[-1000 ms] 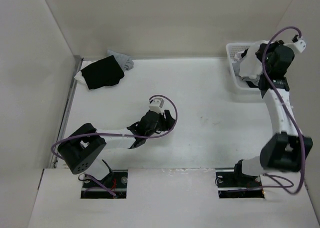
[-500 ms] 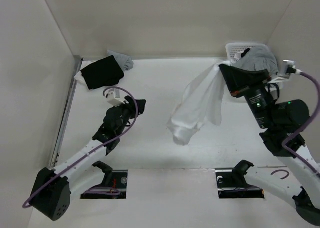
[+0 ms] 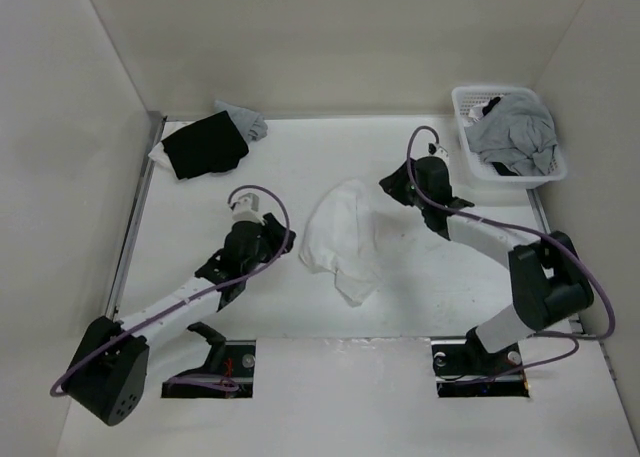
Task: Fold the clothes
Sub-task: Move the tank top to the center of the board, then flatten the tank top out
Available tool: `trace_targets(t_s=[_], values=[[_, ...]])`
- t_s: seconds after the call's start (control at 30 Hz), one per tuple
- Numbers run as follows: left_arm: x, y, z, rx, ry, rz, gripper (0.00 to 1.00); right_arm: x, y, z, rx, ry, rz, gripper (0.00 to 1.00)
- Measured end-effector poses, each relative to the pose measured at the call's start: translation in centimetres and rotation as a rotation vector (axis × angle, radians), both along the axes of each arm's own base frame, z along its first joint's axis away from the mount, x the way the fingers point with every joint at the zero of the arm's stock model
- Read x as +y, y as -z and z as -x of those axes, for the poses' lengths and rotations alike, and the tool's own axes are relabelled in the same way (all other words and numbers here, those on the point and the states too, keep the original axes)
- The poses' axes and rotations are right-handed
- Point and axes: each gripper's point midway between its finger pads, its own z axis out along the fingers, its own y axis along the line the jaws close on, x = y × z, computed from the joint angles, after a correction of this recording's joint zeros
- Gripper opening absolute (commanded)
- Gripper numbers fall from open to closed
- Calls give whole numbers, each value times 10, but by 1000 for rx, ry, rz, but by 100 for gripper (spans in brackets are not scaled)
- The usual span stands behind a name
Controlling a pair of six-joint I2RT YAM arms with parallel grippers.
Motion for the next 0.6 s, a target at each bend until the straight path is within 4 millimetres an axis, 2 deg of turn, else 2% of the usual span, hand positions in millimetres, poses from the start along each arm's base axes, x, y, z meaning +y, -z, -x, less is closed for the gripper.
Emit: trace_targets(t_s=[0.03, 0.1, 0.17, 0.23, 0.3, 0.33, 0.47, 0.53, 0.6], values=[[-12, 4, 7, 7, 45, -21, 41, -6, -7, 1, -24, 17, 1, 26], [-42, 12, 24, 20, 151, -63, 41, -9, -26, 17, -82, 12, -5, 8], [-61, 22, 35, 35, 220, -110, 40, -3, -41, 44, -143, -19, -26, 3], [-70, 34, 40, 60, 246, -154, 37, 2, -37, 69, -152, -49, -34, 5], [-76, 45, 44, 82, 264, -190, 37, 6, -9, 100, -102, -78, -21, 17], [-80, 48, 46, 89, 276, -202, 37, 5, 7, 113, -70, -84, -4, 26], [-110, 47, 65, 77, 366, -221, 40, -16, 77, 162, 93, -73, 98, 40], [-133, 40, 81, 55, 432, -215, 45, -29, 92, 169, 134, -37, 130, 42], [-150, 35, 93, 42, 478, -209, 47, -38, 94, 165, 141, 1, 137, 42]])
